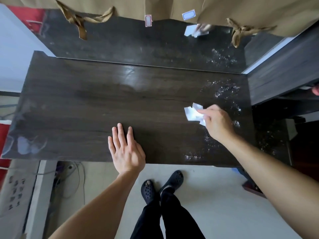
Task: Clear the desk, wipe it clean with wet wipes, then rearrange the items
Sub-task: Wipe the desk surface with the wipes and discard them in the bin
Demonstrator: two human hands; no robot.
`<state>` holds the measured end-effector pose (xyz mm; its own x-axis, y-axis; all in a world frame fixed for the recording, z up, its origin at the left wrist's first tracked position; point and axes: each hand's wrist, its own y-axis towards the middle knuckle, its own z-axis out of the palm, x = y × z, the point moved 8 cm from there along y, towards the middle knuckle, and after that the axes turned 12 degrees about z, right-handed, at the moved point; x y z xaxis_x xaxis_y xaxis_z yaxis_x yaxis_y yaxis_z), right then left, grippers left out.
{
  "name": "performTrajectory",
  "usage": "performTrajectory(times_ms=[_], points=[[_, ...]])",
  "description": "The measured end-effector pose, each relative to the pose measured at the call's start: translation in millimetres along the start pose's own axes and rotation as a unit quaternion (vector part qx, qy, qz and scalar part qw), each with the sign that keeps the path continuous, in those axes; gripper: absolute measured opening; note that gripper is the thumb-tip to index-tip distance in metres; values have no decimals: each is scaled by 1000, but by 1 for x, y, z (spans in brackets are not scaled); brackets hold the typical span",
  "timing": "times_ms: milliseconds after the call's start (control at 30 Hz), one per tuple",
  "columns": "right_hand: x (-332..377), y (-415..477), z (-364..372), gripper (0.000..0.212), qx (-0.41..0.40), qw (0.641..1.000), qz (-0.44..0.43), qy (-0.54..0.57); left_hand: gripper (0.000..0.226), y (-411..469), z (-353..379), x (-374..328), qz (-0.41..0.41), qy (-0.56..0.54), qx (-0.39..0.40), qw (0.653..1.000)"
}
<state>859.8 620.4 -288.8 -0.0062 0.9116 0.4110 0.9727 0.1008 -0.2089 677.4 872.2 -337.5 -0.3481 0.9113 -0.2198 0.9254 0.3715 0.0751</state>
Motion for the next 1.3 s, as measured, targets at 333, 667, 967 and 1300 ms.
performTrajectory(times_ms=[333, 667, 967, 1300], points=[[-13, -151, 45, 51, 183, 973, -142, -17, 51, -2, -2, 0, 0, -9, 7, 1000], [8, -77, 11, 43, 48, 997, -55, 24, 50, -2, -1, 0, 8, -13, -20, 1000], [-66, -145, 6, 35, 130, 990, -38, 31, 53, 0, -1, -14, -39, -34, 7, 999], [-65, 37, -111, 23, -144, 989, 10, 21, 53, 0, 23, -110, -57, -31, 1, 998]])
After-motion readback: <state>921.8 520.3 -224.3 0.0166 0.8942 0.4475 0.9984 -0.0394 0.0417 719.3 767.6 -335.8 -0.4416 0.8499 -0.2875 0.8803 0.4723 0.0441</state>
